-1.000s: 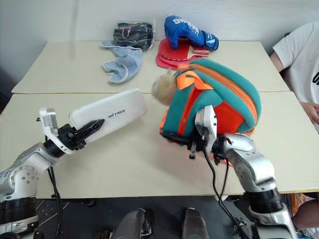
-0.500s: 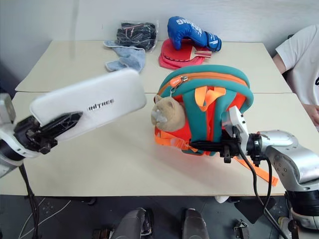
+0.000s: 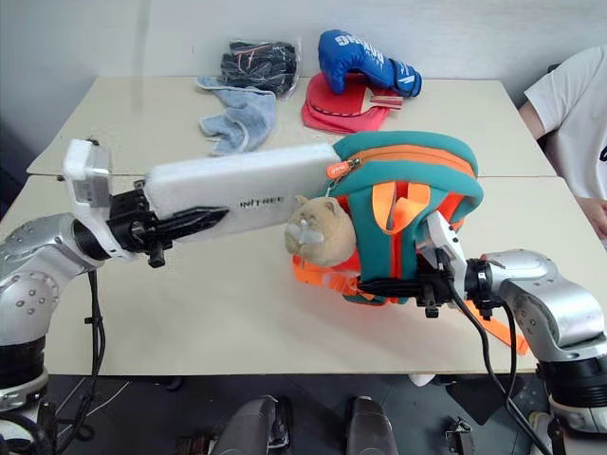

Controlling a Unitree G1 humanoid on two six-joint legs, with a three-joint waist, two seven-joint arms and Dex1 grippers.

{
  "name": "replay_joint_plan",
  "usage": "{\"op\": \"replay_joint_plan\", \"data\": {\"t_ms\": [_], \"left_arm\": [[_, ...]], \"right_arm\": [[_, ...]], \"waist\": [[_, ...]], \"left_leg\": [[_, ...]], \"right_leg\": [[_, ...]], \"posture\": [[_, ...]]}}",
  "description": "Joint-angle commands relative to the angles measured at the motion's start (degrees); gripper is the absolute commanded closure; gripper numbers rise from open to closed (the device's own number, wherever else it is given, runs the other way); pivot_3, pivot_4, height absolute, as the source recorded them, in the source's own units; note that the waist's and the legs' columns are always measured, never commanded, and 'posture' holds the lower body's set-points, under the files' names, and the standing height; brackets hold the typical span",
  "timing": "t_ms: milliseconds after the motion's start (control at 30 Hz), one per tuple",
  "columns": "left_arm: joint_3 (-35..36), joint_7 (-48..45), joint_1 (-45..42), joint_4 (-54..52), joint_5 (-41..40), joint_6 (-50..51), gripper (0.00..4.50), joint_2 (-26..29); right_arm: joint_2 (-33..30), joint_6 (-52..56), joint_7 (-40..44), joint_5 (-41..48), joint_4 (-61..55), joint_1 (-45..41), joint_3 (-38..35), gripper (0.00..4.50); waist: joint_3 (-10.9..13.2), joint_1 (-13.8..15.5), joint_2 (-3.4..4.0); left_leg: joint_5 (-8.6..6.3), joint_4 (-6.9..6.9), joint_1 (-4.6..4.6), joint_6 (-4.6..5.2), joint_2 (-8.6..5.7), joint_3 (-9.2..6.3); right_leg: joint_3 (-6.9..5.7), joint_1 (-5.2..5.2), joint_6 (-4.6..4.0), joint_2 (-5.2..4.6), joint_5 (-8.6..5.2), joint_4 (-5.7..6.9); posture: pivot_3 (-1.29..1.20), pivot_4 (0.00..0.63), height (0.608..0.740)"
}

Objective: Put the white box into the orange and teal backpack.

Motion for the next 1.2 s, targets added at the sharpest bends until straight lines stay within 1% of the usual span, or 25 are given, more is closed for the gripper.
{"op": "replay_joint_plan", "data": {"t_ms": [33,133,233,300,367,500,600,667,700,767,800,867,900,967,1067,1100,1200], "left_arm": [[-5.88,-6.71,-4.98,0.8,3.19,0.28,3.05,1.58],[-12.2,-7.82,-11.04,4.05,9.69,-1.3,3.05,0.05],[-19.6,-8.73,-18.38,9.04,15.38,-0.23,3.05,-3.76],[-23.89,-8.72,-23.94,14.65,19.39,-1.34,3.05,-8.97],[-26.65,-7.63,-28.65,20.6,23.32,-3.3,3.05,-14.58],[-28.29,-5.9,-33.46,29.62,28.5,-7.15,3.05,-23.35],[-28.42,-6.06,-33.63,32.89,30.57,-9.84,3.05,-27.04],[-27.02,-4.91,-31.95,35.6,32.07,-14.09,2.51,-28.39],[-24.14,-4.98,-30.57,34.95,30.17,-14.19,2.31,-28.27],[-19.12,-6.82,-28.39,32.42,25.8,-14.53,1.73,-27.8],[-16.03,-8.19,-27.33,30.75,23.25,-14.18,1.44,-26.53],[-12.52,-10.16,-26.14,29.31,21.18,-14.14,0.89,-23.98],[-11.32,-12.37,-25.61,29.56,20.77,-13.45,0.63,-21.05],[-9.64,-16.8,-24.87,31.62,21.6,-15.4,0.63,-15.15],[-8.05,-20.61,-24.38,33.3,22.14,-17.0,0.63,-9.82],[-7.41,-22.32,-23.57,32.22,21.49,-15.89,0.63,-7.54],[-6.21,-25.1,-21.27,28.24,19.41,-12.73,0.63,-3.71]], "right_arm": [[-0.52,-0.59,0.08,0.1,-0.96,0.44,-1.92,4.46],[-0.29,-0.58,0.18,0.03,-1.22,0.82,-2.09,4.46],[0.33,-0.37,-0.14,-0.13,-1.05,0.5,-1.71,4.46],[1.42,-0.23,-0.79,-0.04,-1.21,-0.21,-1.16,4.46],[2.13,-0.23,-1.04,-0.35,-1.47,-0.94,-0.42,4.46],[2.94,0.35,-1.89,-0.48,-2.54,-1.17,0.06,4.46],[3.44,0.85,-3.16,-0.2,-4.18,-0.7,0.41,4.46],[4.08,1.54,-4.83,0.27,-5.99,-0.19,0.41,4.46],[4.43,1.95,-5.92,0.51,-6.87,0.2,0.07,4.46],[4.87,2.55,-7.47,0.74,-8.15,0.88,-0.54,4.46],[5.03,2.83,-8.44,0.79,-8.77,1.28,-0.91,4.46],[5.14,3.1,-9.83,0.85,-9.61,1.77,-1.33,4.46],[5.24,3.14,-10.58,0.92,-9.92,1.96,-1.56,4.46],[5.43,3.08,-11.74,0.95,-10.24,2.06,-1.77,4.46],[5.79,2.67,-12.52,0.86,-10.19,1.9,-1.86,4.46],[6.06,2.35,-12.75,0.57,-9.78,1.57,-1.62,4.46],[6.57,1.84,-12.84,-0.15,-8.74,0.79,-0.98,4.46]], "waist": [[0.0,0.36,0.0],[0.0,0.93,0.0],[0.0,1.29,0.0],[0.0,1.38,-0.01],[0.0,1.4,-0.01],[0.01,1.08,-0.02],[0.02,0.84,-0.02],[0.02,0.89,-0.02],[0.02,0.83,-0.02],[0.02,0.61,-0.02],[0.02,0.37,-0.02],[0.02,-0.04,-0.02],[0.02,-0.15,-0.02],[0.02,-0.46,-0.02],[0.02,-0.31,-0.02],[0.02,-0.16,-0.02],[0.02,-0.08,-0.02]], "left_leg": [[0.01,0.04,0.0,0.01,-0.01,-0.01],[0.01,0.11,0.01,0.02,-0.02,0.0],[0.01,0.14,0.0,0.03,-0.03,0.0],[0.03,0.17,-0.01,0.05,-0.04,-0.01],[0.05,0.28,-0.07,0.09,-0.03,-0.01],[0.03,0.39,-0.2,0.16,-0.02,-0.02],[0.03,0.39,-0.22,0.16,0.04,-0.01],[0.04,0.4,-0.21,0.14,0.1,-0.03],[0.05,0.43,-0.21,0.13,0.12,-0.05],[0.05,0.5,-0.19,0.13,0.13,-0.06],[0.04,0.51,-0.2,0.13,0.13,-0.07],[0.04,0.52,-0.22,0.13,0.15,-0.11],[0.04,0.52,-0.25,0.12,0.15,-0.17],[0.04,0.52,-0.26,0.12,0.13,-0.17],[0.04,0.51,-0.25,0.12,0.11,-0.18],[0.04,0.51,-0.26,0.12,0.1,-0.17],[0.01,0.52,-0.28,0.19,0.02,-0.19]], "right_leg": [[-0.02,0.0,0.0,-0.01,0.0,-0.02],[0.01,0.0,0.0,-0.04,0.0,-0.08],[0.0,-0.01,0.0,-0.02,0.0,-0.05],[-0.02,0.01,0.01,0.02,0.01,0.01],[-0.03,0.01,0.04,0.06,0.02,0.13],[-0.04,-0.03,0.08,0.11,0.04,0.13],[-0.05,-0.07,0.08,0.13,0.04,0.11],[-0.07,-0.08,0.08,0.18,0.04,0.15],[-0.08,-0.08,0.08,0.18,0.04,0.15],[-0.06,-0.08,0.08,0.11,0.04,0.14],[-0.06,-0.08,0.08,0.1,0.04,0.15],[-0.08,-0.08,0.08,0.0,0.04,0.18],[-0.13,-0.08,0.08,-0.07,0.04,0.21],[-0.19,-0.08,0.08,-0.09,0.04,0.21],[-0.23,-0.05,0.08,0.08,0.04,0.2],[-0.23,-0.04,0.08,0.07,0.04,0.19],[-0.24,-0.02,0.08,-0.01,0.04,0.19]], "posture": [[0.0,0.15,0.74],[0.0,0.15,0.74],[0.0,0.15,0.74],[0.0,0.15,0.74],[0.0,0.15,0.74],[0.0,0.15,0.74],[0.0,0.15,0.74],[0.0,0.15,0.74],[0.0,0.15,0.74],[0.0,0.15,0.74],[0.0,0.15,0.74],[0.0,0.15,0.74],[0.0,0.15,0.74],[0.0,0.15,0.74],[0.0,0.15,0.74],[0.0,0.15,0.74],[0.0,0.15,0.74]]}}
